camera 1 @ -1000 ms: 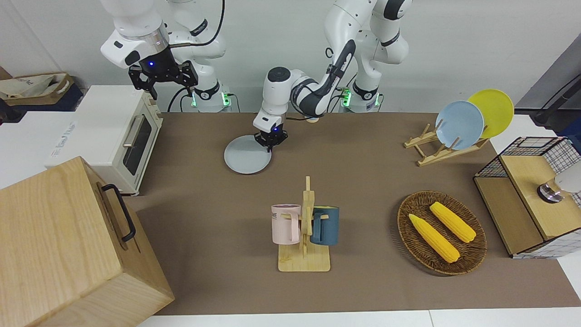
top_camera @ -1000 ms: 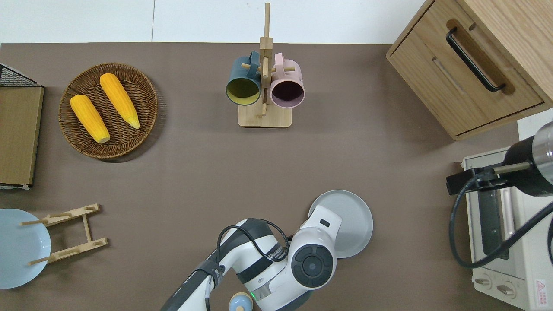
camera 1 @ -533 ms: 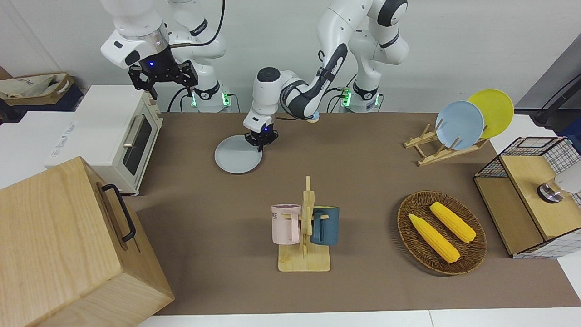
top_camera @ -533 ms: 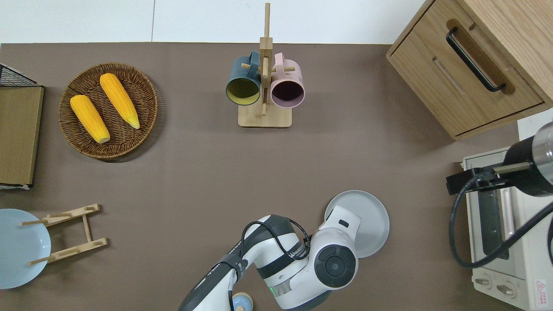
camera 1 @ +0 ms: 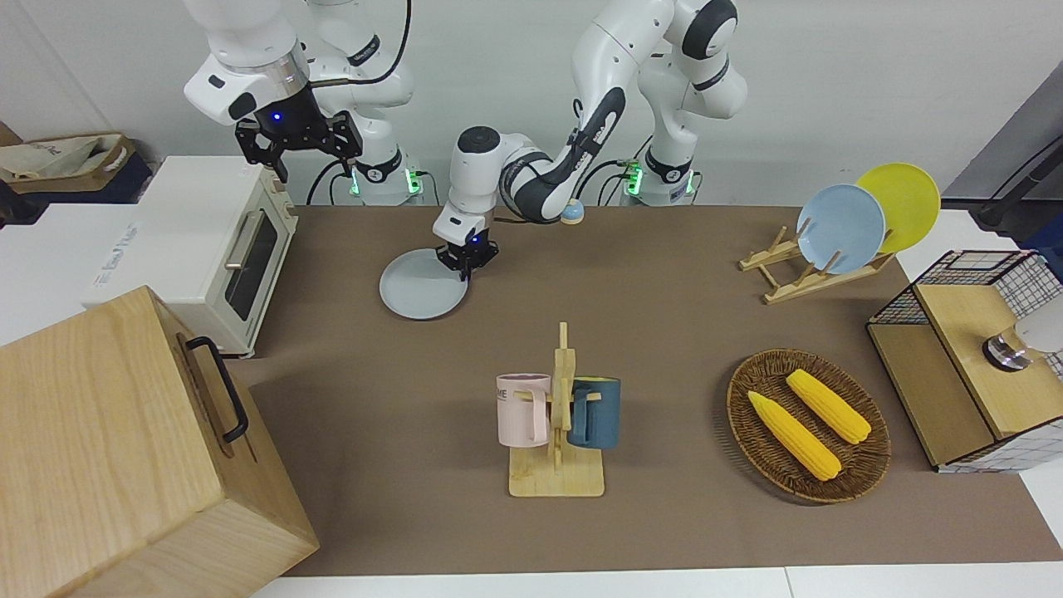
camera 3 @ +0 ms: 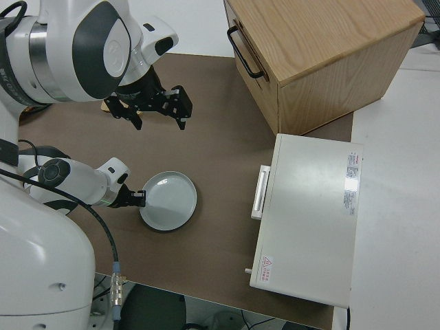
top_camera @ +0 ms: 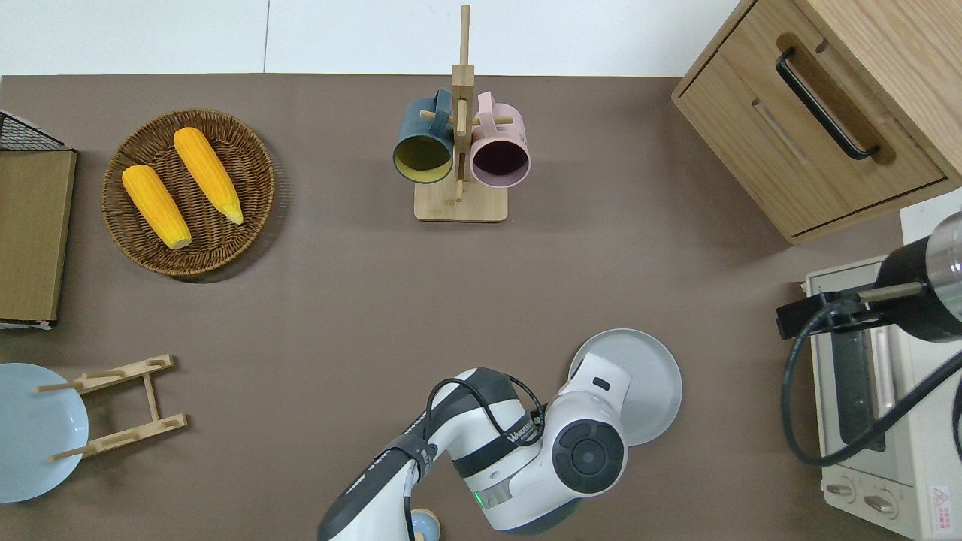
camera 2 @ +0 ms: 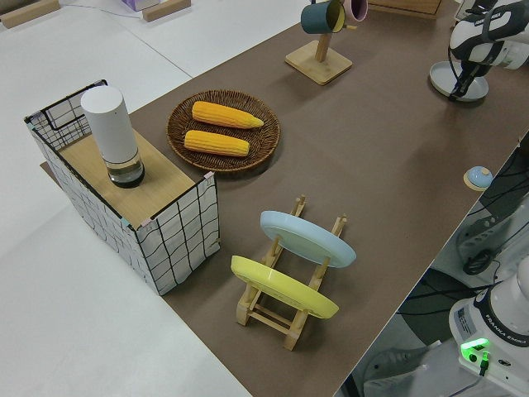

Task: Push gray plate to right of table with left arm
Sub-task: 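Nudge the gray plate farther with the left gripper, then stop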

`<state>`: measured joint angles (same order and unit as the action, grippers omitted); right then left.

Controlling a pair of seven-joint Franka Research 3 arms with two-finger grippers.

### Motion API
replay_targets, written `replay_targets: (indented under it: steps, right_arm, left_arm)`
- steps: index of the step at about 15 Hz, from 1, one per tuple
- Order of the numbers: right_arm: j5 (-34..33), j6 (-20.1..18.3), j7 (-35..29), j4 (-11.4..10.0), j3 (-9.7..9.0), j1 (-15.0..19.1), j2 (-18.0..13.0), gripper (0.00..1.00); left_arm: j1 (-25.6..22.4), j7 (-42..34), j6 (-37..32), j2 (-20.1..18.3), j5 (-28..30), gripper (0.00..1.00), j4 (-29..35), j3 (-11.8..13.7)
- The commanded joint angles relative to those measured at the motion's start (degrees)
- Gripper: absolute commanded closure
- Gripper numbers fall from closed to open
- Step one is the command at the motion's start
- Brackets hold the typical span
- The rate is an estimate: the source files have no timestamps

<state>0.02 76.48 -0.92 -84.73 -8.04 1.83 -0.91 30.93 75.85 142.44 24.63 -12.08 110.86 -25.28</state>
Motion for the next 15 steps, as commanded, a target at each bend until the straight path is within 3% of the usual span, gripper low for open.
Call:
replay_targets:
  steps: [1, 9, 13, 15]
  right_arm:
    - [0.25, -0.89, -0.66, 0.53, -0.92, 1.07, -0.14, 0.017]
    - [0.25, -0.89, -0.75, 0.53, -0.92, 1.15, -0.14, 0.017]
    - [0.25, -0.89, -0.66, 0.53, -0.92, 1.15, -0.14, 0.017]
    - [0.25, -0.89, -0.75, 0.53, -0.92, 1.15, -0.14, 0.017]
  left_arm:
    - [0.10, 1.58, -1.37, 1.21, -1.54, 0.02, -2.32, 0.67]
    - [-1.30, 0.09, -5.06, -0.37, -1.72, 0.01, -2.50, 0.76]
    - [-4.02, -5.61, -9.88, -2.65, -0.85, 0.01, -2.23, 0.15]
    - [-6.39, -10.08, -12.34, -5.71, 1.95, 0.01, -1.01, -0.03]
